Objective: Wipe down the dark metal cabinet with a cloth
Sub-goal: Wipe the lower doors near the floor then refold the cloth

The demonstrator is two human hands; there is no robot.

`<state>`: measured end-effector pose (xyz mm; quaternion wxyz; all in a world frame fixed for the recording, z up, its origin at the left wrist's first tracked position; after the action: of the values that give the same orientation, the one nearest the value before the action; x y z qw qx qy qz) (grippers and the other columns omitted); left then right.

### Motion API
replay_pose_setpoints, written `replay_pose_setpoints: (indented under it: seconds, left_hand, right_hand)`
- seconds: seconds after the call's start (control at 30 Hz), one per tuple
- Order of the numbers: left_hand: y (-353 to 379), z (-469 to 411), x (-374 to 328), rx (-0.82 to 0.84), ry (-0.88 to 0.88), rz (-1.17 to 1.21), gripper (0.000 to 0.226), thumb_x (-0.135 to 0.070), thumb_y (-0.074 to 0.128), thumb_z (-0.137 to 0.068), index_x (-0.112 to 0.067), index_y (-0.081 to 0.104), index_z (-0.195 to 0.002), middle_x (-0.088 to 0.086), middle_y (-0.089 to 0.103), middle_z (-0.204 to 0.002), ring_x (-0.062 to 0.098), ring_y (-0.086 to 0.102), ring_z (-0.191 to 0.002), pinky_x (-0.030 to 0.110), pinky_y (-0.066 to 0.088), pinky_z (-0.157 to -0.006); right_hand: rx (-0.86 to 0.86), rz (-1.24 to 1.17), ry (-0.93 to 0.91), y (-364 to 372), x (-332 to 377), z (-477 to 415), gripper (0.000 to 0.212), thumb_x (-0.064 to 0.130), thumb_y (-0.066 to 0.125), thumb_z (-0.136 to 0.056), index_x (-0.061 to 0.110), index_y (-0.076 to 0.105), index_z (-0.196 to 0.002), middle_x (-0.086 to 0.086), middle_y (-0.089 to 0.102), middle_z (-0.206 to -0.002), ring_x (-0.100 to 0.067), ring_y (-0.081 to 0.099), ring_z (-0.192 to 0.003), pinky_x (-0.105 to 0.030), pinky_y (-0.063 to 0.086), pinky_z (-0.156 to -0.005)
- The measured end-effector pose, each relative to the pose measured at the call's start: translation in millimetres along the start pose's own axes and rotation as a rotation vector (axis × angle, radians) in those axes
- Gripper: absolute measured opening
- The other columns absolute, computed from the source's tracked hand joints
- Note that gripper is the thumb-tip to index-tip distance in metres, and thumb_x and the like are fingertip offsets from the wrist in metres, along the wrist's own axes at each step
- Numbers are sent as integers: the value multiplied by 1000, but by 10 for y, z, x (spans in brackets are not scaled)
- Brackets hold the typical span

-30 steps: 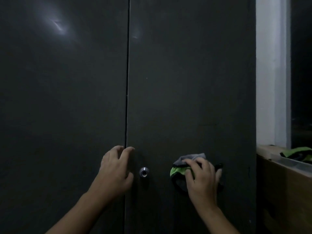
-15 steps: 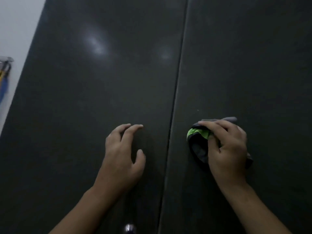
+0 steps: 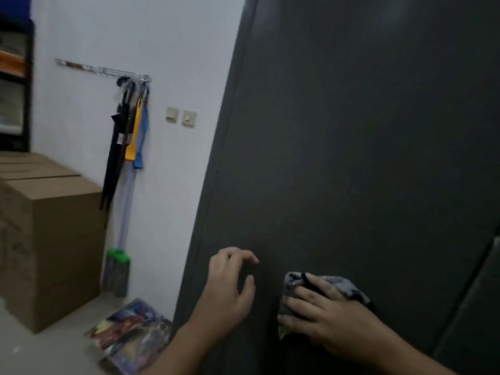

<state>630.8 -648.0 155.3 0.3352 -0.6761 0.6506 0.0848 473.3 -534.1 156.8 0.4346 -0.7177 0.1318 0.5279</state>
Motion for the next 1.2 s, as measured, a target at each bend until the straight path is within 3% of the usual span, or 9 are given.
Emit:
replay_pose_setpoints:
  seconds: [0.1,0.33,0.5,0.6,0.7,0.83,0.93,1.07,1.2]
  left_hand:
    - [-321,-279,122,-14,-87,20,31,-32,51,-82,-43,46,-110,-15,48,-113,5,45,-113,6,25,-97]
    - [-856,-578,414,-131,-218,158,42,-12,64,-89,-44,47,-111,-17,49,-116,-5,44,-115,14,35,-92]
    - [-1113,-837,869,-128,-451,305,32,-15,52,-99,-31,49,-127,-5,54,-127,10,51,-118,28,41,-97]
    - [-941,-916,1016,95,-510,376,36,-17,41,-105,-29,50,-137,-12,56,-129,7,53,-122,18,41,-93]
    - [-702,-816,1077,258,-582,628,41,-8,37,-104,-28,55,-136,-12,64,-127,-2,59,-113,10,47,-80]
    - [-522,-585,1397,200,-773,836,37,-23,33,-103,-32,68,-116,-13,70,-116,4,59,-116,35,45,-98]
    - [-364,-420,1657,188,-833,930,48,-37,24,-106,-28,71,-112,-11,71,-117,5,58,-119,41,42,-102]
    - [-187,-192,1958,185,-902,905,54,-41,20,-106,-27,71,-116,-5,69,-124,14,55,-125,41,41,-103]
    - [-17,36,2200,93,-1015,960,45,-35,30,-106,-20,71,-97,-2,74,-98,20,60,-108,39,45,-93]
  right_hand:
    - [13,6,8,-214,-395,-485,57,36,56,-82,37,50,-138,6,57,-135,-21,52,-132,-49,5,-121]
    - [56,-199,453,-499,-889,-1413,66,31,72,-79,32,51,-141,-1,52,-146,-27,43,-141,-51,7,-122]
    - [196,-179,242,-215,-432,-1703,70,29,74,-76,28,50,-142,-4,49,-148,-28,42,-141,-49,5,-122]
    - [237,-114,94,-132,-223,-1863,59,27,71,-78,28,57,-135,-4,57,-141,-26,47,-138,-49,3,-124]
    - [205,-100,34,-118,-206,-1970,44,25,48,-87,29,60,-129,-1,60,-137,-26,48,-136,-47,-2,-122]
    - [-27,-132,285,-337,-698,-2188,44,21,66,-85,28,63,-128,0,61,-136,-26,51,-134,-46,8,-120]
    - [-149,-121,469,-462,-938,-2338,40,21,60,-92,28,60,-131,0,57,-141,-26,45,-139,-50,20,-119]
    - [-145,-82,381,-322,-694,-2398,36,18,55,-95,23,58,-131,-4,56,-142,-29,41,-142,-49,12,-123]
    - [0,-168,202,-8,-130,-2408,41,14,51,-88,21,62,-127,-7,59,-139,-28,44,-140,-47,11,-123]
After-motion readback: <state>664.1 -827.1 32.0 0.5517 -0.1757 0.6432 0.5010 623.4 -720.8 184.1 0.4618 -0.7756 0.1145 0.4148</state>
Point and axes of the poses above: each hand's wrist, its own z-axis away from the middle knuckle, its own y-axis out of the palm, x = y × z, the point moved 7 cm from there along -z, towards the middle knuckle
